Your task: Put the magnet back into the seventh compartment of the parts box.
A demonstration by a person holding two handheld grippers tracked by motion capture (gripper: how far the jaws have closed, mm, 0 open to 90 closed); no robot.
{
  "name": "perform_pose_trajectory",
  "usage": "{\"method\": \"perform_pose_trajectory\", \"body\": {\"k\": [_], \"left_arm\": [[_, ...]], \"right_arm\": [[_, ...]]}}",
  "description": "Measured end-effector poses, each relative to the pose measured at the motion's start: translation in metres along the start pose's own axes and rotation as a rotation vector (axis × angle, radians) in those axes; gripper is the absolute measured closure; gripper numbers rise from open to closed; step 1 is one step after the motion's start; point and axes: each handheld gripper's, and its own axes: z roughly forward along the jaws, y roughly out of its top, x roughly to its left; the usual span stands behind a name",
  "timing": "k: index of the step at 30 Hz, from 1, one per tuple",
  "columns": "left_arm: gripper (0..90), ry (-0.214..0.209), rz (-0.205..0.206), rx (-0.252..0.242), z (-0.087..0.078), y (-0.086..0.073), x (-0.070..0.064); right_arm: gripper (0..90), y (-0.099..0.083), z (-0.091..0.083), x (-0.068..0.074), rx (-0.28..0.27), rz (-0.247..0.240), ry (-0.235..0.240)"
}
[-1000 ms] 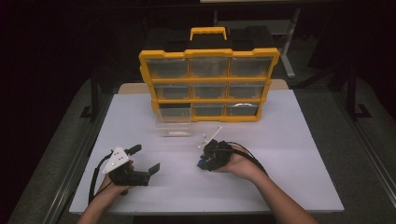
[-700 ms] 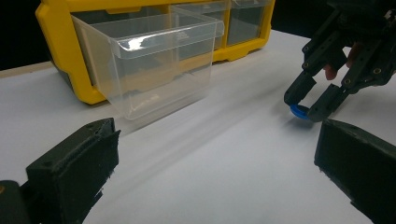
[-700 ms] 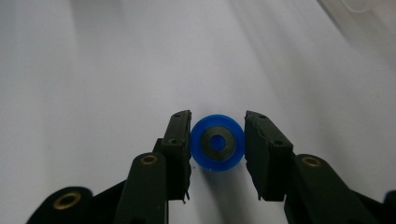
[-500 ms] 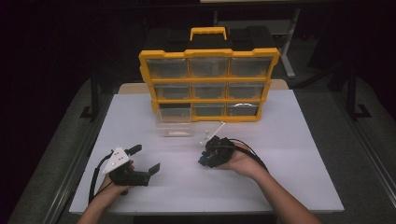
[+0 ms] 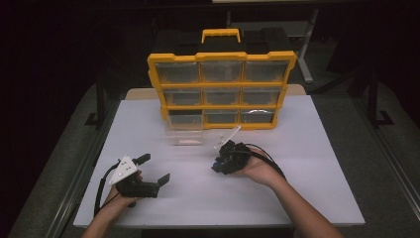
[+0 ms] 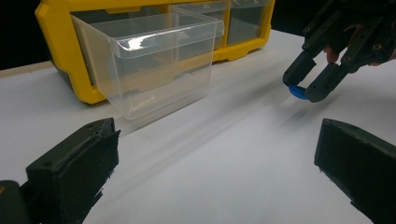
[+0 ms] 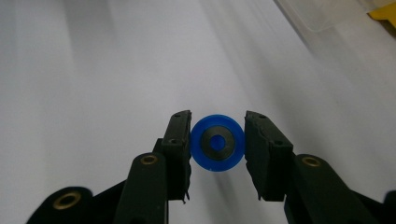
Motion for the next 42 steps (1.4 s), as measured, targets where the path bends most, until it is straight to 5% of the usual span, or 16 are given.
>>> {"method": "perform_pose_trajectory", "body": {"k": [42], "left_arm": [[0.0,-0.002,-0.005,-0.005,0.001,0.000,-0.001]], "right_arm": [[61.5,0.021,-0.023,-0.014,-0.040,0.049,-0.024]]}}
